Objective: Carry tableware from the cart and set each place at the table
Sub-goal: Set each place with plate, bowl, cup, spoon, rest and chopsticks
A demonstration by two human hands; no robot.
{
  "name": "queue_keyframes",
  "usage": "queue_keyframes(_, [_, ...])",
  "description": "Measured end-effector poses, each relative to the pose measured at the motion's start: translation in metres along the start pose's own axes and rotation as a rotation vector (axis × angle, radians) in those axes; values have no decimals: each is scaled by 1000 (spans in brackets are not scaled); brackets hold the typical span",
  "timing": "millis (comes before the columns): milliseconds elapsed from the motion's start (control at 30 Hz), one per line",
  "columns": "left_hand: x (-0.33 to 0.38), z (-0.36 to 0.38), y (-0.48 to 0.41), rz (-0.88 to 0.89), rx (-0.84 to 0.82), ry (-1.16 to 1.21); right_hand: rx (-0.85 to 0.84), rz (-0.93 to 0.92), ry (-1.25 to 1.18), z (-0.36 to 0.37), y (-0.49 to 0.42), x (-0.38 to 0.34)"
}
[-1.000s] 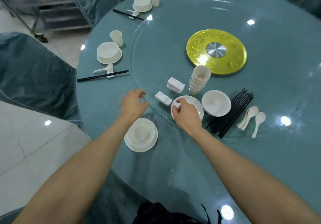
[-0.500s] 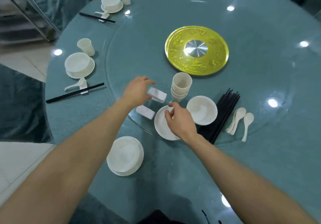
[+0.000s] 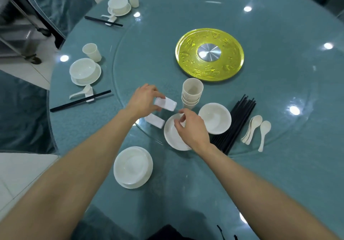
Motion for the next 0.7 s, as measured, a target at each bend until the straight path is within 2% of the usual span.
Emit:
queue_keyframes(333, [35, 8, 75, 93, -30, 46, 7, -206, 232, -1, 25, -21])
queue_keyframes(700, [32, 29, 132, 22, -58, 157, -48, -178, 196, 19, 86, -16])
Point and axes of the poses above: each hand's wrist, its own y-axis away from the middle knuckle, its own z-axis out of the palm, x = y × z, the point moved 6 cm from there along -y, towards the middle knuckle, and after that the axes turned 8 degrees about y, right-handed, at the moved point
